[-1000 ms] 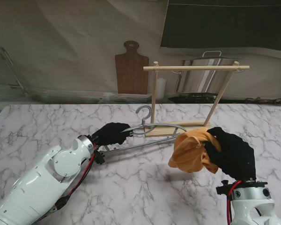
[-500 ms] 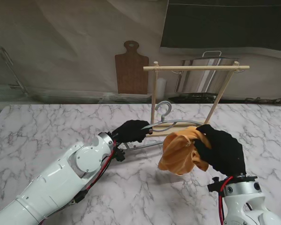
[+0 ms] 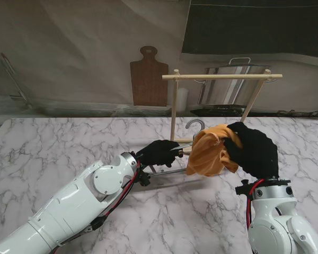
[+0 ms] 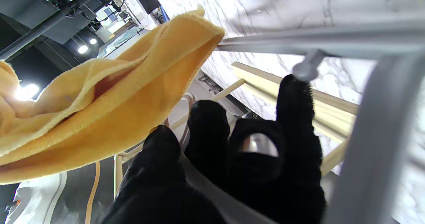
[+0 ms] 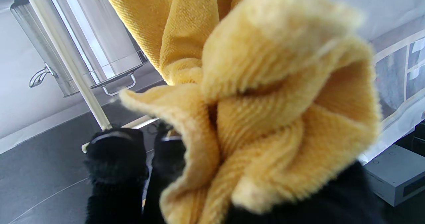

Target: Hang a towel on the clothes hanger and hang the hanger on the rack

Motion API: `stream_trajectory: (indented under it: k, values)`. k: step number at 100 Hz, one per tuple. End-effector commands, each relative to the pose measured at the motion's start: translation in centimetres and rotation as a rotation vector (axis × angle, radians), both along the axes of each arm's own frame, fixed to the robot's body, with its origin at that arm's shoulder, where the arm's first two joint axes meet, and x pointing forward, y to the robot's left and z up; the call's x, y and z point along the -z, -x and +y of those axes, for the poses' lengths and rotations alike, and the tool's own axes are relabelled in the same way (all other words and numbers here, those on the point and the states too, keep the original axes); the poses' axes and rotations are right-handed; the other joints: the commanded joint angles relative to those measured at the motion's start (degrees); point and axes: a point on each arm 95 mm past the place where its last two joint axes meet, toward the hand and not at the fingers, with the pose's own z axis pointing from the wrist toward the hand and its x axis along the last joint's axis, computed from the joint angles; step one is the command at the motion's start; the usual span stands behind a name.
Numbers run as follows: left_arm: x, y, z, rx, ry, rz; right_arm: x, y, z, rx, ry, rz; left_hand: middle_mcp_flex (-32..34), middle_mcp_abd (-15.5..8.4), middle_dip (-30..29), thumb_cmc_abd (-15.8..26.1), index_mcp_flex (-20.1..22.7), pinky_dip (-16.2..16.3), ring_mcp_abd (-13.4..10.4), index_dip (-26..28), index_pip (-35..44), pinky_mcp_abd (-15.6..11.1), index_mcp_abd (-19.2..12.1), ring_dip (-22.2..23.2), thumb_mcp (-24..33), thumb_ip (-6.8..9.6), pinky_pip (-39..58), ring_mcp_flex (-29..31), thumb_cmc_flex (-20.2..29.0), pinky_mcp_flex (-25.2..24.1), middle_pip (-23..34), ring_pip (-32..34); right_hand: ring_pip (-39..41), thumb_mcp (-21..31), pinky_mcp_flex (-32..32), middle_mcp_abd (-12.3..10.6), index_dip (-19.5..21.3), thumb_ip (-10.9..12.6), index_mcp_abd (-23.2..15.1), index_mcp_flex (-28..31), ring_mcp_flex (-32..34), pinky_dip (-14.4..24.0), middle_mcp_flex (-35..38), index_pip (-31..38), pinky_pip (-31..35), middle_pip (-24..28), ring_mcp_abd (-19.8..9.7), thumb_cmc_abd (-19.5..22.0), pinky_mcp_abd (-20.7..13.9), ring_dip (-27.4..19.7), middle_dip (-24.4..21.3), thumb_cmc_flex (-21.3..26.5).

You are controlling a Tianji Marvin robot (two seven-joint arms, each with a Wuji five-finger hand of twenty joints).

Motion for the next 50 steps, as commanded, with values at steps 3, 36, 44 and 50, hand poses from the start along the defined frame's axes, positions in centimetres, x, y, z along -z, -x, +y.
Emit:
stream_trajectory:
  k: [3, 36, 44, 50]
  values:
    - [0.5, 0.4, -0.3, 0.024, 0.003, 0.031, 0.0, -0.6, -0.2, 0.006, 0.001, -0.019, 0.6, -2.11, 0.96, 2.78, 0.01, -0.75, 5.46, 0.24, 1.4, -3.57, -0.28, 1.0, 0.88, 1.95, 108.08, 0.55, 3.91, 2.51, 1.01, 2.0, 2.72, 2.76, 0.48, -4.66, 1.44, 2.76, -5.45, 2.17, 1.52, -0.46, 4.11, 4.94, 3.28, 6.34, -2.96, 4.66, 1.04, 1.13, 1.13, 5.49]
    - [0.8, 1.4, -0.3, 0.051, 0.062, 0.121, 0.0, -2.9, -0.9, 0.028, 0.0, -0.066, 1.01, -1.54, 1.02, 2.52, 0.77, -0.61, 6.1, 0.09, 0.94, -3.11, 0.17, 0.88, 0.98, 2.06, 108.9, 0.89, 4.13, 2.52, 1.23, 2.43, 0.6, 2.06, -1.07, -5.67, 3.92, 2.51, -7.84, 2.04, 1.56, -0.48, 2.72, 4.99, 2.23, 6.3, -2.6, 6.24, 0.74, 0.14, 1.39, 5.15]
    - [0.9, 1.4, -0.3, 0.057, 0.07, 0.14, -0.1, -3.2, -0.9, 0.026, -0.002, -0.067, 1.07, -1.41, 1.04, 2.35, 0.87, -0.62, 6.14, 0.14, 0.84, -3.03, 0.21, 0.83, 0.98, 2.08, 108.99, 0.93, 4.21, 2.52, 1.26, 2.48, 0.57, 1.93, -1.1, -5.7, 4.12, 2.53, -7.84, 2.07, 1.57, -0.43, 2.65, 4.83, 2.19, 6.35, -2.6, 6.29, 0.69, 0.12, 1.41, 5.2]
    - [1.0, 1.4, -0.3, 0.057, 0.07, 0.145, -0.2, -3.4, -0.9, 0.026, -0.001, -0.071, 1.11, -1.48, 1.05, 2.38, 0.89, -0.64, 6.1, 0.18, 0.77, -3.01, 0.19, 0.81, 0.97, 2.08, 109.02, 0.99, 4.18, 2.53, 1.28, 2.54, 0.52, 1.84, -1.1, -5.81, 4.42, 2.54, -8.13, 2.07, 1.56, -0.4, 2.64, 4.9, 2.17, 6.39, -2.62, 6.35, 0.68, 0.1, 1.41, 5.21]
